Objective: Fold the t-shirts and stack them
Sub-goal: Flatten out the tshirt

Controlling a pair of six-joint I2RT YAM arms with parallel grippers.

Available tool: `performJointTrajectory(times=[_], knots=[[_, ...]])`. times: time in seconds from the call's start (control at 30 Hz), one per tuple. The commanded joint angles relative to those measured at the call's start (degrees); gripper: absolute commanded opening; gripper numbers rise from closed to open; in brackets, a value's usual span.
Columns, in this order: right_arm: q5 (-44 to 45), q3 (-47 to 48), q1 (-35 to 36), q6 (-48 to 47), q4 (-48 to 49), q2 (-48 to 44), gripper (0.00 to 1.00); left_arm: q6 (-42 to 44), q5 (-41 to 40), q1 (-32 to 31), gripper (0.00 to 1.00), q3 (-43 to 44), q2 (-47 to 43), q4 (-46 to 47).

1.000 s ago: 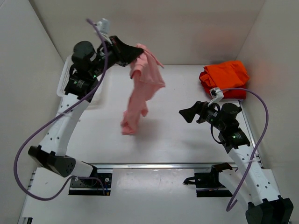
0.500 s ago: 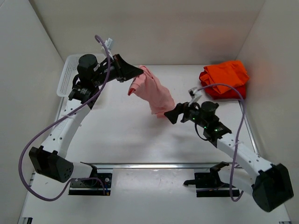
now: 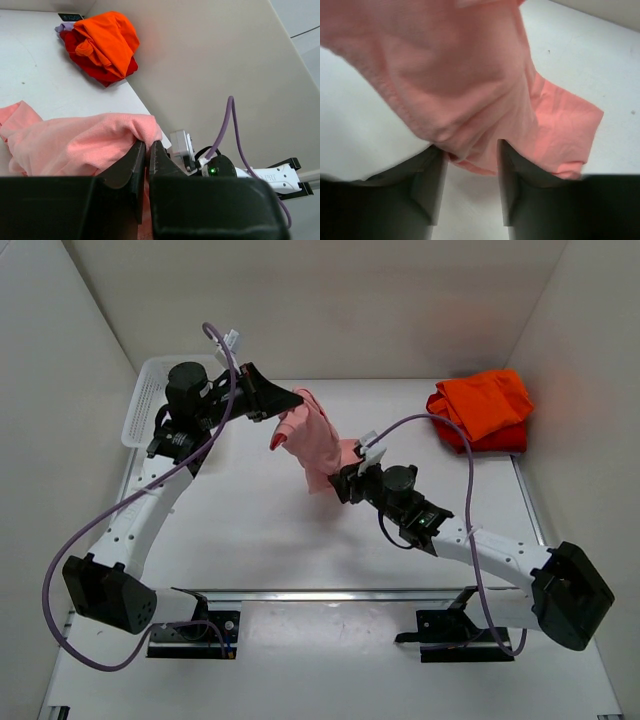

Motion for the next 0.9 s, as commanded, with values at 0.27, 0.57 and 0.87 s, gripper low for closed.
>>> performJointTrajectory(times=[0.27,0.57,0.87], knots=[[2.5,7.2,-2.2,-8.1,6.1,7.7,0.0,-1.4,1.8,1.6,0.0,-0.7,-1.7,2.8],[17.3,18.4,-3.3,-11.9,-23.2,-16.3,0.0,6.4,-18.1,9.1,0.0,18.3,3.5,-19.0],[-29.2,29.5,-30.7,-2.2,-39.9,-29.9,0.0,1.5,-10.8,8.9,0.0,21.0,-3.7,-16.1]])
